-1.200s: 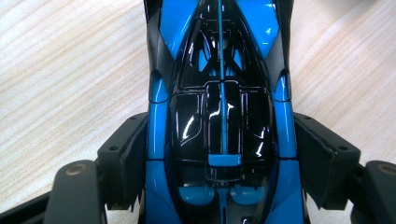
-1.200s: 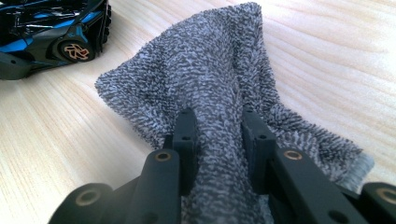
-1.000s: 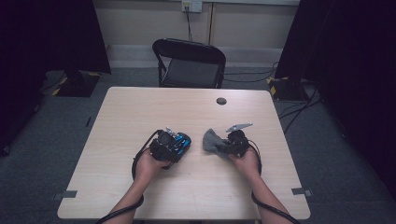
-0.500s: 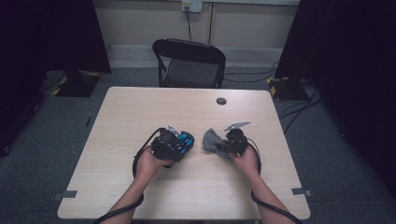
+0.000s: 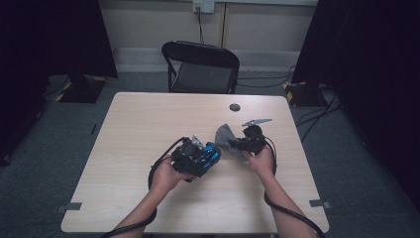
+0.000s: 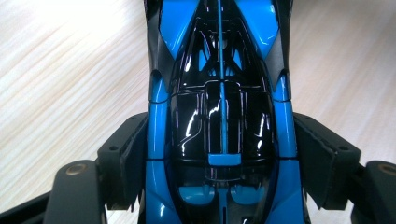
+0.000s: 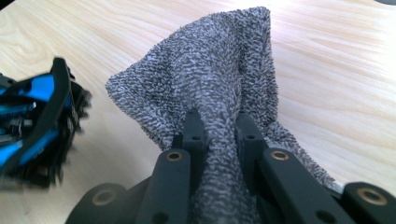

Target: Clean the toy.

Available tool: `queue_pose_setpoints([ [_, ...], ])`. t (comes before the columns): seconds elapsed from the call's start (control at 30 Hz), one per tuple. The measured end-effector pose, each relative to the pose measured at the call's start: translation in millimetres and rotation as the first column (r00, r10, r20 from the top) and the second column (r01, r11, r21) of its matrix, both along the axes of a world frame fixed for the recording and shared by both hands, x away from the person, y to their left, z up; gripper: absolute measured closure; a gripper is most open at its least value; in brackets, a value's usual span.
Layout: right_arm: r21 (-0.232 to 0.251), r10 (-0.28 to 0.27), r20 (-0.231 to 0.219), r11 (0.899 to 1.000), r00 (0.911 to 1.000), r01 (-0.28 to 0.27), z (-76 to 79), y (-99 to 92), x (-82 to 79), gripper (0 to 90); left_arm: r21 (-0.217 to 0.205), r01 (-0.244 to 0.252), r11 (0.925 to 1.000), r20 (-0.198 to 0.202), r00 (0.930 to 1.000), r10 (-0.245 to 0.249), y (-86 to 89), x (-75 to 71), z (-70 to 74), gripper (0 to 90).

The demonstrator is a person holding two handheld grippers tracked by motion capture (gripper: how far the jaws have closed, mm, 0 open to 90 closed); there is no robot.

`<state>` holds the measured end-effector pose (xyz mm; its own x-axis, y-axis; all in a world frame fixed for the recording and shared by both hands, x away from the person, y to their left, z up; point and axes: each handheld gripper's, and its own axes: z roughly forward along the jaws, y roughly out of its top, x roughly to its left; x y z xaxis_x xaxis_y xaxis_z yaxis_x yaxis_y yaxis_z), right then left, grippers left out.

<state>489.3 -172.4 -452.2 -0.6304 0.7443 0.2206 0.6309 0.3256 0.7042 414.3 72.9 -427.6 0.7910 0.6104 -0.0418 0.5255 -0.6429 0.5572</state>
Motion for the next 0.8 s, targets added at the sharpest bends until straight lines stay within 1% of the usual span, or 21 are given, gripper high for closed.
queue_pose_setpoints([
  [0.03,-0.001,0.008,-0.006,1.0,1.0,-0.008,0.6,2.2,0.0,79.2,0.004,0.005,1.0,0.001,1.0,-0.005,-2.3,-0.4,0.5,26.2],
  [0.1,0.015,0.019,-0.006,1.0,0.9998,-0.019,1.1,5.3,0.0,79.2,0.01,0.011,0.9999,-0.002,0.9999,-0.011,-5.5,0.0,0.3,26.1],
  [0.13,0.015,0.027,-0.011,1.0,0.9996,-0.027,1.1,6.9,-0.3,79.2,0.016,0.016,0.9998,-0.001,0.9999,-0.016,-6.5,0.2,0.1,26.2],
  [0.2,-0.01,0.045,-0.015,0.999,0.9989,-0.045,-0.1,10.8,-1.4,79.1,0.019,0.021,0.9996,-0.003,0.9998,-0.021,-7.7,0.3,-0.1,26.1],
  [0.23,-0.011,0.052,-0.015,0.999,0.9985,-0.052,-1.1,11.6,-2.0,79.1,0.02,0.024,0.9995,-0.006,0.9997,-0.024,-7.8,0.5,-0.1,26.2],
  [0.3,-0.001,0.062,-0.023,0.998,0.9978,-0.062,-2.3,12.5,-3.2,79.1,0.02,0.018,0.9996,-0.011,0.9998,-0.017,-7.8,1.5,-1.5,26.2],
  [0.33,-0.001,0.064,-0.021,0.998,0.9977,-0.064,-2.5,12.6,-3.6,79.1,0.031,0.015,0.9994,-0.012,0.9998,-0.015,-7.1,2.8,-2.7,26.1],
  [0.47,0.001,0.082,-0.032,0.997,0.9961,-0.082,-1.6,14.3,-5.5,79.1,0.028,-0.008,0.9996,-0.026,0.9996,0.009,-3.4,6.8,-7.4,26.1],
  [0.5,-0.006,0.091,-0.031,0.996,0.9954,-0.091,-1.1,15.5,-6.2,79.1,0.03,-0.013,0.9995,-0.027,0.9995,0.014,-2.6,7.5,-8.4,26.1],
  [0.57,-0.006,0.1,-0.034,0.995,0.9944,-0.1,-0.1,17.3,-7.0,79.1,0.041,-0.016,0.999,-0.027,0.9995,0.017,-0.6,9.2,-9.8,26.1],
  [0.67,-0.007,0.109,-0.036,0.994,0.9935,-0.109,0.3,18.2,-6.8,79.0,0.041,-0.027,0.9988,-0.029,0.9992,0.029,1.8,10.3,-10.5,26.1],
  [0.77,-0.003,0.116,-0.041,0.993,0.9924,-0.116,-0.4,18.5,-7.5,79.1,0.048,-0.033,0.9983,-0.022,0.9992,0.035,4.8,11.7,-9.6,26.1],
  [0.8,0.001,0.117,-0.042,0.993,0.9922,-0.117,-0.7,18.5,-8.1,79.1,0.045,-0.038,0.9983,-0.027,0.9989,0.039,5.7,12.2,-9.4,26.1],
])
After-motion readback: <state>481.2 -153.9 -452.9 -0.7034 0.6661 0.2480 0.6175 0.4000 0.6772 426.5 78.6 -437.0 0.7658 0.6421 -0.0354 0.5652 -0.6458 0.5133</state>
